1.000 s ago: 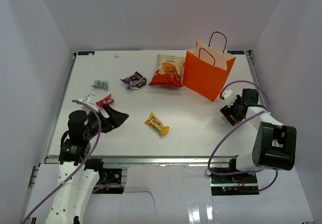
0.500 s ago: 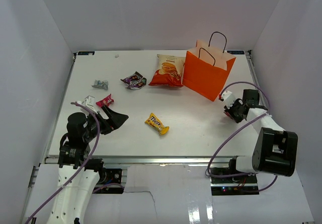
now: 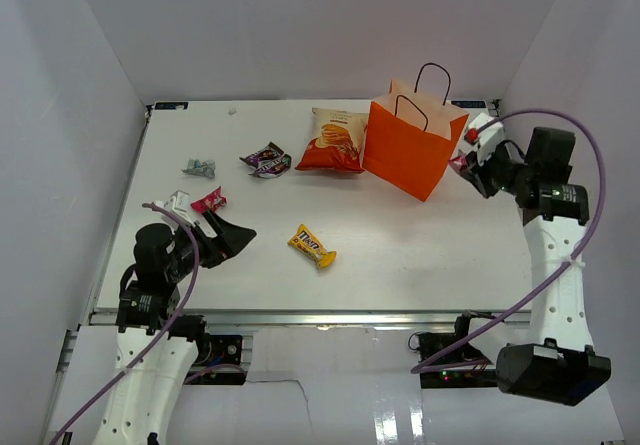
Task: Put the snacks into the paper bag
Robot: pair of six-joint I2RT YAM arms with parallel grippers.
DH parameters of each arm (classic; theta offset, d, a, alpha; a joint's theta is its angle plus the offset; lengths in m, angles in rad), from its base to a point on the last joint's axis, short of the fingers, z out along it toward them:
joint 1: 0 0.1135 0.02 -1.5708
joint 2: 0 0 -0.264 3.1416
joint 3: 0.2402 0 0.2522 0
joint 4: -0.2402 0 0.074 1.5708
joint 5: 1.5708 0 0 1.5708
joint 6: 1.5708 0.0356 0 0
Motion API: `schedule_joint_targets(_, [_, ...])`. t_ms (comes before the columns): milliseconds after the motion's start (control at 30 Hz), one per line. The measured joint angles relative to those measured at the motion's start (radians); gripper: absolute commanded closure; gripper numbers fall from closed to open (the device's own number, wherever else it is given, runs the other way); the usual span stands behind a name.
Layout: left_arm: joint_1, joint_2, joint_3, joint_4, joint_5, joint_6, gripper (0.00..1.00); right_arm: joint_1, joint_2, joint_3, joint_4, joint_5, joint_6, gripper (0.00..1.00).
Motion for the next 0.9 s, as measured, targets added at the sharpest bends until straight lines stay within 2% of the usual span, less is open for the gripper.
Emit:
schedule_joint_targets(167, [0.000, 0.006, -0.003, 0.007, 0.013, 0.000, 0.02, 0.000, 0.056, 0.309, -0.002, -0.112, 0.213, 0.92])
schedule_joint_targets(233, [0.000, 0.007, -0.006, 0.011, 0.019, -0.002, 0.02, 0.000, 0.089, 0.377, 0.049, -0.148, 0.334, 0.92])
schedule_joint_targets(433, [0.000, 0.018, -0.031, 0.037, 0.049, -0.031, 0.02, 0.034, 0.280, 0.501, 0.154, -0.173, 0.545, 0.91])
schedule_joint_targets(600, [0.000, 0.051, -0.077, 0.059, 0.077, -0.084, 0.02, 0.050, 0.454, 0.532, 0.166, -0.166, 0.608, 0.86])
schedule_joint_targets(767, [0.000, 0.088, -0.114, 0.074, 0.081, -0.141, 0.02, 0.063, 0.550, 0.572, 0.169, -0.140, 0.610, 0.82])
schedule_joint_targets(867, [0.000, 0.103, -0.124, 0.078, 0.080, -0.166, 0.02, 0.069, 0.565, 0.583, 0.175, -0.131, 0.606, 0.71])
schedule_joint_targets(900, [0.000, 0.107, -0.127, 0.080, 0.080, -0.173, 0.02, 0.071, 0.567, 0.585, 0.175, -0.129, 0.604, 0.62])
